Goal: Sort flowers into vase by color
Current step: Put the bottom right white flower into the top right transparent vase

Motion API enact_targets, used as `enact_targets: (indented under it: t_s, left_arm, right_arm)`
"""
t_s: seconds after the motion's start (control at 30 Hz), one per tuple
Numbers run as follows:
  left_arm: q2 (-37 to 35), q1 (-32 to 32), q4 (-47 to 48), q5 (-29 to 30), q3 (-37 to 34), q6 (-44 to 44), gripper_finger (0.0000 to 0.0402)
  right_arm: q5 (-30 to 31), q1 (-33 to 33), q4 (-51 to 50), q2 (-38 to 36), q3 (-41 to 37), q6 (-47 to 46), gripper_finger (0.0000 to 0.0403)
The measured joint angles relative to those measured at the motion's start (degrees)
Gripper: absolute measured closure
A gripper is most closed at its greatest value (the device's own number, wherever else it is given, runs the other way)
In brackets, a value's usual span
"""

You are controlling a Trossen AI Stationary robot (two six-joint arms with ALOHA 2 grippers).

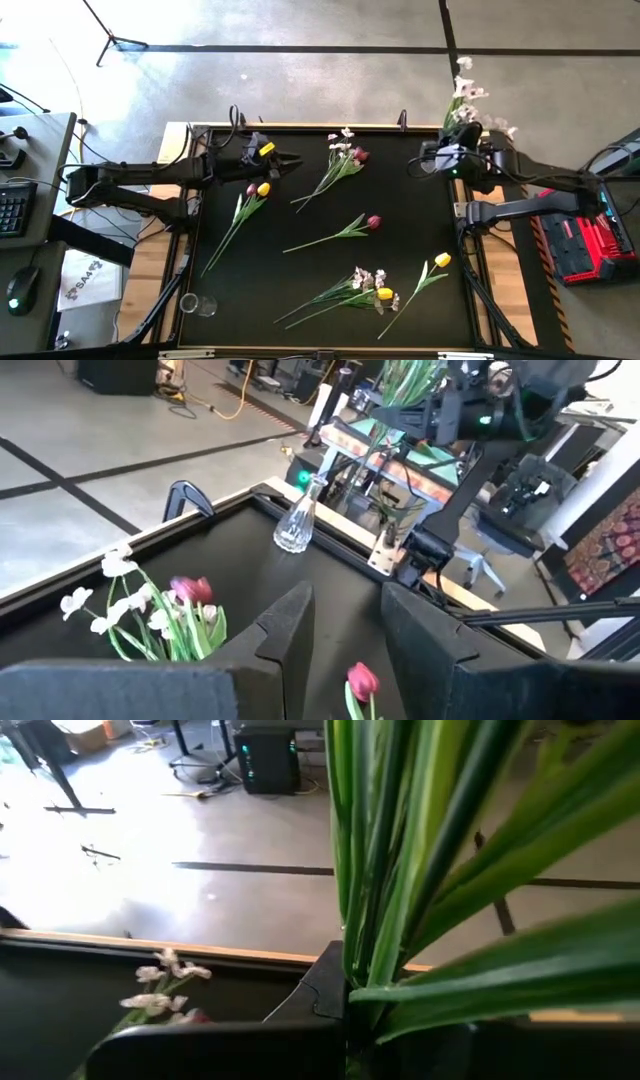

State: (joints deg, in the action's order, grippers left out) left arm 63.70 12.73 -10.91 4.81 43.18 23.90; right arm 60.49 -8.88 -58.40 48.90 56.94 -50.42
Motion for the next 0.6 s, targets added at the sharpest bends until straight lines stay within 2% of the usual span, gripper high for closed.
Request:
enact_targets:
  t_s: [0.27,0.47,0.6]
  left_arm:
    - [0.02,-0.07,-0.16,-0.05,0.00,-0.42,0.0295]
    - [0.02,-0.07,0.74,-0.60,0.00,-0.46,0.0295]
    - [0.33,-0.07,0.69,-0.60,0.00,-0.48,0.0295]
  right_arm:
    - [3.53,-2.23,-0.28,-0.58,-0.54,1.17,0.0403]
    - [2.79,-3.90,-0.67,-1.12,-1.38,1.45,0.0403]
    - [1.11,-3.90,-0.48,-1.77,-4.55,2.50,0.0403]
